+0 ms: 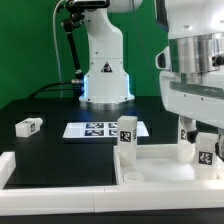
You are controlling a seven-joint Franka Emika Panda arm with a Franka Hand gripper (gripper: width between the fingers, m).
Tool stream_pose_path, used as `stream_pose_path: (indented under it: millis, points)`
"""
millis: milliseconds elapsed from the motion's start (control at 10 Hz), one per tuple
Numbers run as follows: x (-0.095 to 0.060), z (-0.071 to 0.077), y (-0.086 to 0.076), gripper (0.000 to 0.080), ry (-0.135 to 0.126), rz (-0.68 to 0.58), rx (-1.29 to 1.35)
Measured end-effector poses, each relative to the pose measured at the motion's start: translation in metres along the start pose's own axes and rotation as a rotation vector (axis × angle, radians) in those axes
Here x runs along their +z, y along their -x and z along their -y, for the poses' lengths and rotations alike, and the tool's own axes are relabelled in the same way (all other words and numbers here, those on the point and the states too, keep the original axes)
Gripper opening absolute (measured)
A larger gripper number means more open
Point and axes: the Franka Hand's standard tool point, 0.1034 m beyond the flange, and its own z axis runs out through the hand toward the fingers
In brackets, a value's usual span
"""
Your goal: Assemble square table
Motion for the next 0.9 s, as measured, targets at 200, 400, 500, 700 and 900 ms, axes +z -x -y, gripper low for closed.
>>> stream_pose_path:
  millis: [200,400,500,700,900]
  points:
    - [-0.001,0.002,0.0017,0.0648,0.017,-0.027,-0.315]
    - [-0.0005,0.0049,0.0024,0.0648,0.011,-0.047,-0.54]
    - [-0.0006,0.0048,0.0019,0.0648,0.012,-0.048,-0.538]
    - [-0.0006,0.0048,0.002,0.0426,0.011,-0.048,-0.512]
    - [0.0004,0.0018,0.0,0.0296,0.016,-0.047,-0.43]
